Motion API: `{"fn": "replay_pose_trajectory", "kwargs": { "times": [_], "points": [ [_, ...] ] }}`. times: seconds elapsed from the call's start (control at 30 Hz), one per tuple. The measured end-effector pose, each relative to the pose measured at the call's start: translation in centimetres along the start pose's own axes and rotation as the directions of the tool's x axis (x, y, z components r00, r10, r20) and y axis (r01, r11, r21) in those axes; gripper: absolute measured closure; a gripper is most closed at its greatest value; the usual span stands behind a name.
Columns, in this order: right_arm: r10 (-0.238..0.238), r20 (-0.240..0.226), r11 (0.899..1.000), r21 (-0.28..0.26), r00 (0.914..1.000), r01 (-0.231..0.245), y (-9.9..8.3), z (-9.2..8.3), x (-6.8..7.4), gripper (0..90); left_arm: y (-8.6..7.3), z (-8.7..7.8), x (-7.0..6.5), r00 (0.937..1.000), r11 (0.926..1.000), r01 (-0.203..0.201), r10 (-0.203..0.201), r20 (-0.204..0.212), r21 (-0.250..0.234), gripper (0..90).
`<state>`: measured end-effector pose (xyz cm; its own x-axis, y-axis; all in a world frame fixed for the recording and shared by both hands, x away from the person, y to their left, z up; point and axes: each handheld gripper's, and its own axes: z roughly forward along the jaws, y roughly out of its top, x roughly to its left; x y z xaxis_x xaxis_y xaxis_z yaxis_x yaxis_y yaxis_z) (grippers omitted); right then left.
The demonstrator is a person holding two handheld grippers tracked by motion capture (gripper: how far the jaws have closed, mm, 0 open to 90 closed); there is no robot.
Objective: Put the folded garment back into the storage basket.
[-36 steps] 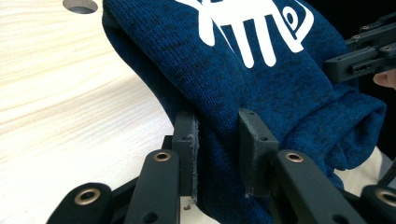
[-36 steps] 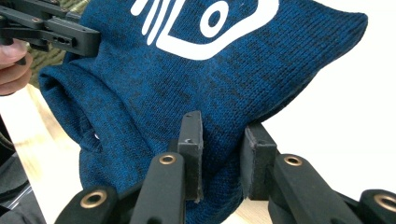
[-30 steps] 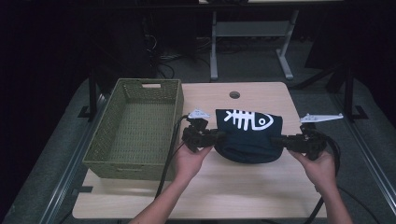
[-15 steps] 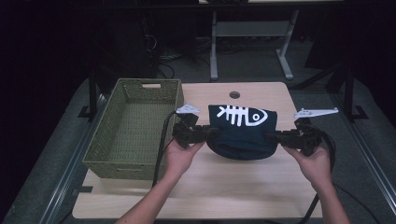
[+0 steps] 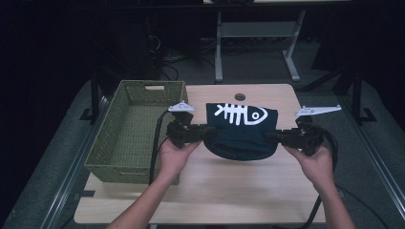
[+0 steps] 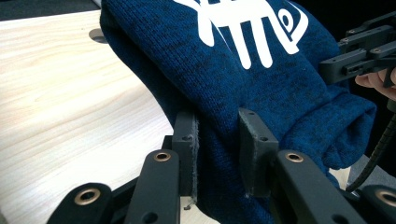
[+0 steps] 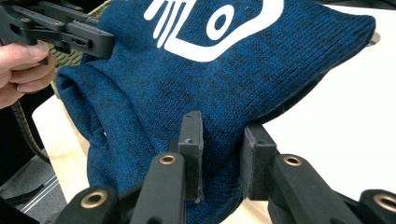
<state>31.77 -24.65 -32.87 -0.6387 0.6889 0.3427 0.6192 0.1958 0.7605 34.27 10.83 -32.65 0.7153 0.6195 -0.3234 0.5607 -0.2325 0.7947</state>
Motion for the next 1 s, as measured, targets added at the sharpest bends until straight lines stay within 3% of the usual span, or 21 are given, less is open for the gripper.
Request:
{"fn": "replay_pose_trajectory", "kwargs": {
  "times": [0.5, 1.0],
  "points": [
    [-0.038, -0.031, 0.999, 0.01, 0.9988, 0.038, 2.1, 1.8, 2.3, 73.0, -0.1, -3.1, 1.6, 0.9998, 0.9997, 0.018, -0.018, -0.01, -0.019, 70.4],
    [-0.04, -0.071, 0.999, 0.004, 0.9967, 0.04, 3.5, 3.7, 3.8, 73.0, -0.6, -5.5, 3.5, 0.9991, 0.9987, 0.037, -0.037, -0.018, -0.034, 70.5]
  ]
}}
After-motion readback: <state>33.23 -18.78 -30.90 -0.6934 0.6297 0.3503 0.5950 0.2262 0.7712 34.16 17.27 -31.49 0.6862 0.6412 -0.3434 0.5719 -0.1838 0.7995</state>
